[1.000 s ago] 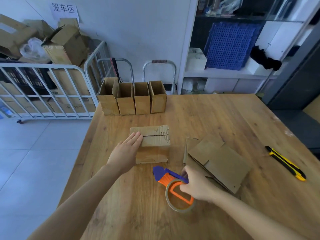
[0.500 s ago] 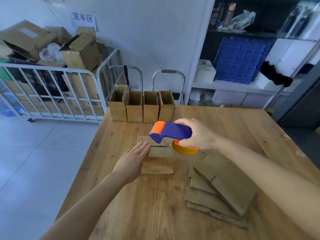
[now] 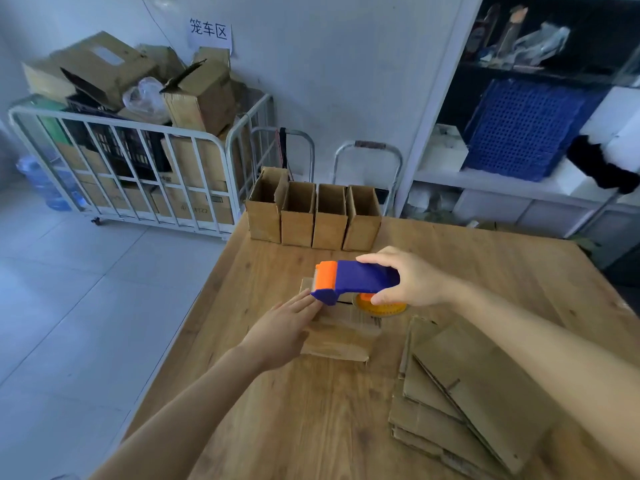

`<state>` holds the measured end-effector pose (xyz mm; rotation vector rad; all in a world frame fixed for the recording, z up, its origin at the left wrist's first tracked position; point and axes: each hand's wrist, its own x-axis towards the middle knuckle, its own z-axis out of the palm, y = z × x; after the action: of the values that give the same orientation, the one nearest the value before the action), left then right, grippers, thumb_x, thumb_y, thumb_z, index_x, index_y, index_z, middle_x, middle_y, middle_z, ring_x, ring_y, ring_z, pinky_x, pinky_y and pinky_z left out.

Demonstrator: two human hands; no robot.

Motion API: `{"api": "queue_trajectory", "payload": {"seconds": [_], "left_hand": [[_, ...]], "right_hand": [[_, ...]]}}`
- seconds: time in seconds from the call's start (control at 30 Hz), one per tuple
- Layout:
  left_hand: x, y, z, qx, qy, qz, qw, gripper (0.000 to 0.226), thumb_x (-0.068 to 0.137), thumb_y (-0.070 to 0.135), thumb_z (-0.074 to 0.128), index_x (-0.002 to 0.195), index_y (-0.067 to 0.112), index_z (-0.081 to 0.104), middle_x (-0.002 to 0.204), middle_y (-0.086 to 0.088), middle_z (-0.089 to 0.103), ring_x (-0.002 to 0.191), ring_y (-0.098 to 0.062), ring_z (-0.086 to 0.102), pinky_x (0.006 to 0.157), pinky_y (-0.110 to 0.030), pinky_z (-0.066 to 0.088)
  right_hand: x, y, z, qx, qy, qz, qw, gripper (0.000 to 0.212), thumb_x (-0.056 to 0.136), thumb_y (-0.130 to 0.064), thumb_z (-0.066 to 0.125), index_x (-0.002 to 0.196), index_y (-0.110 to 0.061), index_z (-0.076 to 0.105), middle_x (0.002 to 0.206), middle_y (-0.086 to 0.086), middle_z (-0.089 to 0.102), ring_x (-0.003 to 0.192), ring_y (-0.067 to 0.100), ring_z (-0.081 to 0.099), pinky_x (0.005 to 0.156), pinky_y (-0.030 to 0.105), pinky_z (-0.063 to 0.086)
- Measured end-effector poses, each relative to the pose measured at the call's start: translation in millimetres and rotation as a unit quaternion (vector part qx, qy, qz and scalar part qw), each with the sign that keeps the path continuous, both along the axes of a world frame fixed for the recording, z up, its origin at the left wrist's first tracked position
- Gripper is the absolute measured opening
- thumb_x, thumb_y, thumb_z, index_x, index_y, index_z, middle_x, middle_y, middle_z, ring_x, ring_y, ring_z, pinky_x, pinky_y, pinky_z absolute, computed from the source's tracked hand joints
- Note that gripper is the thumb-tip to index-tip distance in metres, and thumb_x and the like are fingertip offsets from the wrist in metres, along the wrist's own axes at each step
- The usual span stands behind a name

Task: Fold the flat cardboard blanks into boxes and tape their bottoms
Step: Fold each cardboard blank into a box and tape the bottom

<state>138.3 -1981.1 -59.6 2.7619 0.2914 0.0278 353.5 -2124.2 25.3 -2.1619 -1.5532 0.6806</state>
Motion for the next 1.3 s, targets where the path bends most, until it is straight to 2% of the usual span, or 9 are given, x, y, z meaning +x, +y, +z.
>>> {"api": "queue_trajectory", "payload": {"seconds": [0.1,0.17,0.27,0.43,0.6,0.8,0.97,1.17,1.3], "left_hand": [[2,0,7,-0.18,-0.114,0.078,0.974,0.047,0.092,0.003,0.045,0.133,0.025,0.053,0.133,0.013,0.054,0.118,-0.005,0.05,0.093,-0.019,0.043],[7,2,8,-0.282,-0.168,0.2,0.923,0.04,0.092,0.001,0.043,0.118,0.025,0.063,0.115,0.011,0.064,0.1,-0.003,0.058,0.081,-0.017,0.048],[19,7,12,-0.403,-0.189,0.34,0.829,0.027,0.095,0.011,0.046,0.112,0.024,0.062,0.106,0.008,0.067,0.096,-0.006,0.061,0.074,-0.021,0.049],[33,10,24,-0.536,-0.164,0.384,0.733,0.02,0.098,0.019,0.049,0.112,0.01,0.059,0.096,-0.009,0.069,0.082,-0.015,0.066,0.068,-0.026,0.054],[43,9,35,-0.628,-0.107,0.394,0.663,0.028,0.1,0.026,0.049,0.116,0.003,0.052,0.102,-0.015,0.067,0.092,-0.023,0.068,0.073,-0.03,0.057],[50,12,45,-0.655,-0.006,0.324,0.683,0.036,0.099,0.03,0.05,0.124,0.006,0.054,0.104,-0.018,0.071,0.094,-0.025,0.071,0.076,-0.035,0.058],[53,10,49,-0.728,-0.003,0.311,0.611,0.031,0.097,0.03,0.053,0.116,0.006,0.059,0.101,-0.015,0.069,0.086,-0.022,0.069,0.069,-0.032,0.056],[47,15,41,-0.653,-0.036,0.337,0.678,0.007,0.087,0.001,0.063,0.094,0.001,0.064,0.086,-0.014,0.07,0.078,-0.019,0.066,0.061,-0.024,0.054],[50,14,39,-0.572,-0.052,0.36,0.735,0.005,0.087,0.001,0.062,0.092,0.002,0.063,0.089,-0.014,0.069,0.081,-0.02,0.067,0.068,-0.029,0.057]], "right_hand": [[2,1,-1,0.0,0.013,0.002,1.0,0.075,0.071,-0.036,0.074,0.139,-0.028,0.044,0.119,-0.006,0.043,0.107,0.009,0.046,0.082,0.012,0.036],[3,1,-3,0.004,0.015,0.005,1.0,0.072,0.076,-0.029,0.077,0.139,-0.027,0.043,0.12,-0.005,0.043,0.108,0.01,0.046,0.083,0.013,0.036],[5,0,-5,0.008,0.016,0.008,1.0,0.069,0.079,-0.023,0.077,0.139,-0.027,0.043,0.122,-0.004,0.043,0.109,0.01,0.045,0.085,0.013,0.036],[7,-4,-5,0.018,0.04,0.004,0.999,0.07,0.073,-0.033,0.074,0.136,-0.029,0.044,0.124,-0.005,0.044,0.111,0.009,0.047,0.086,0.016,0.04],[7,-12,-10,0.051,0.073,-0.016,0.996,0.07,0.066,-0.037,0.073,0.131,-0.036,0.045,0.123,-0.012,0.046,0.112,0.004,0.048,0.082,0.012,0.042],[10,-20,-14,0.068,0.121,-0.036,0.99,0.074,0.065,-0.033,0.076,0.133,-0.034,0.047,0.125,-0.017,0.046,0.113,0.001,0.048,0.082,0.01,0.045],[13,-21,-14,0.066,0.128,-0.038,0.989,0.072,0.069,-0.026,0.079,0.133,-0.035,0.046,0.126,-0.018,0.046,0.112,-0.002,0.048,0.081,0.01,0.046],[14,-21,-13,0.051,0.106,-0.022,0.993,0.072,0.071,-0.028,0.078,0.133,-0.037,0.043,0.127,-0.017,0.044,0.114,0.005,0.048,0.082,0.017,0.047],[12,-15,-10,0.035,0.081,-0.007,0.996,0.073,0.069,-0.036,0.073,0.135,-0.036,0.042,0.127,-0.013,0.043,0.114,0.006,0.047,0.084,0.017,0.044]]}}
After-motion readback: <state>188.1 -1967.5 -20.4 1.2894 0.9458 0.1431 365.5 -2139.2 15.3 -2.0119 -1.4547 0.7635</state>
